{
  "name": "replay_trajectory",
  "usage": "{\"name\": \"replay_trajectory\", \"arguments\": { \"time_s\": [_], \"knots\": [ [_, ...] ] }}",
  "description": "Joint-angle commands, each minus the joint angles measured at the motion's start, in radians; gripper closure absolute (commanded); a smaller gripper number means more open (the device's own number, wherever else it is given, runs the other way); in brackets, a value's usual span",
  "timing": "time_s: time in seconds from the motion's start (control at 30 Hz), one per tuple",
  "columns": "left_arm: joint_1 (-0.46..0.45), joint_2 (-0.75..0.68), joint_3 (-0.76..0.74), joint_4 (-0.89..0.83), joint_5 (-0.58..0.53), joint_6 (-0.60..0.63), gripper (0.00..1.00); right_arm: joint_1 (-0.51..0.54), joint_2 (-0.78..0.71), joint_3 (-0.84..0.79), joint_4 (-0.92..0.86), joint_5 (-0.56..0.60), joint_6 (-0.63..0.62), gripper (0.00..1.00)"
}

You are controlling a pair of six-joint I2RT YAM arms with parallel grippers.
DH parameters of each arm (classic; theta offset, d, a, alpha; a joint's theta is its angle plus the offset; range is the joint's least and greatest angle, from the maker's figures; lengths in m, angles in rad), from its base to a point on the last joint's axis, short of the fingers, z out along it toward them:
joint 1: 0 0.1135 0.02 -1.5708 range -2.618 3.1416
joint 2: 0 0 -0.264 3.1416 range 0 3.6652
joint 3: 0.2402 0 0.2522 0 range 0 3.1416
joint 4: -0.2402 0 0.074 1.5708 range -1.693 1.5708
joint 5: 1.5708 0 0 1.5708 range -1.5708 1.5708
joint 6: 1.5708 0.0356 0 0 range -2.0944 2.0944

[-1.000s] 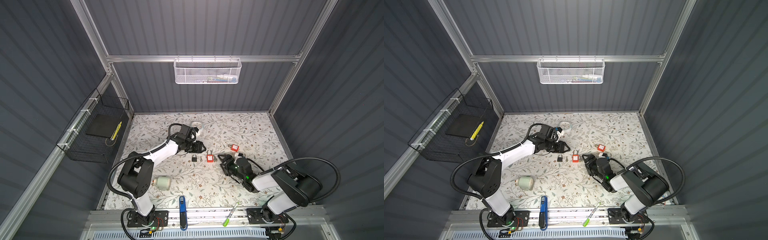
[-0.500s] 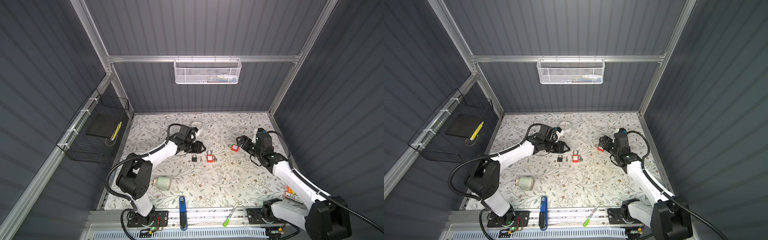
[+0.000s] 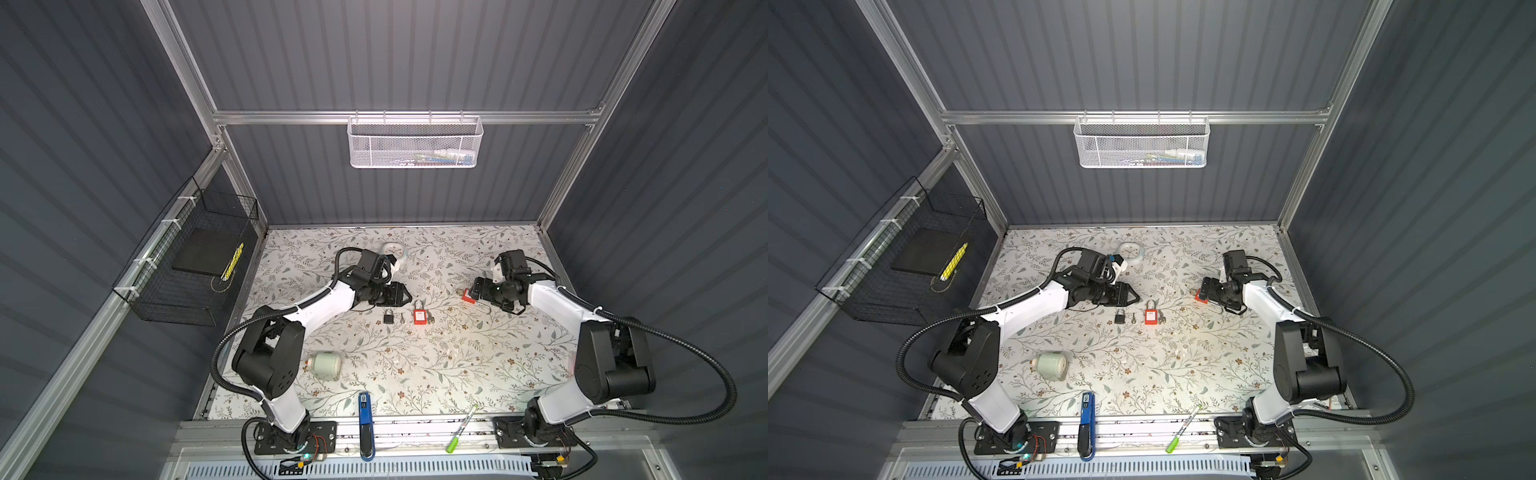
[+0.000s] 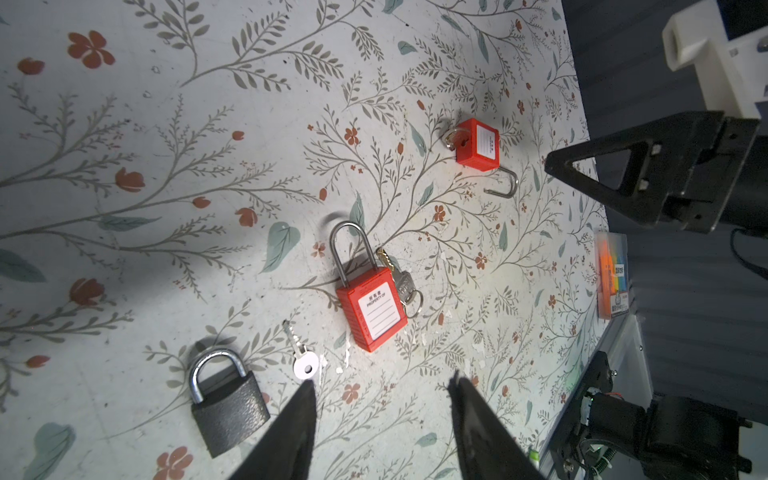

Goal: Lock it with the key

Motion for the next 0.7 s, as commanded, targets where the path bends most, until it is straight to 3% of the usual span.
{"name": "replay_trajectory", "arguments": {
  "time_s": [0.0,0.33,0.67],
  "knots": [
    [0.008,-0.013,-0.003,-0.003,0.012,-0.01,0.46,-0.019,0.046,0.038,-0.039,-0.016,-0.052,0.11],
    [0.009,-0.013,-0.004,-0.003,0.015,-0.01,0.46,-0.048,0.137,0.058,-0.042,-0.056,-0.081,0.1],
    [0.008,-0.015,-0.009,0.004,0.015,-0.012,0.46,-0.027,0.148,-0.004,-0.01,-0.183,-0.031,0.1]
  ]
}}
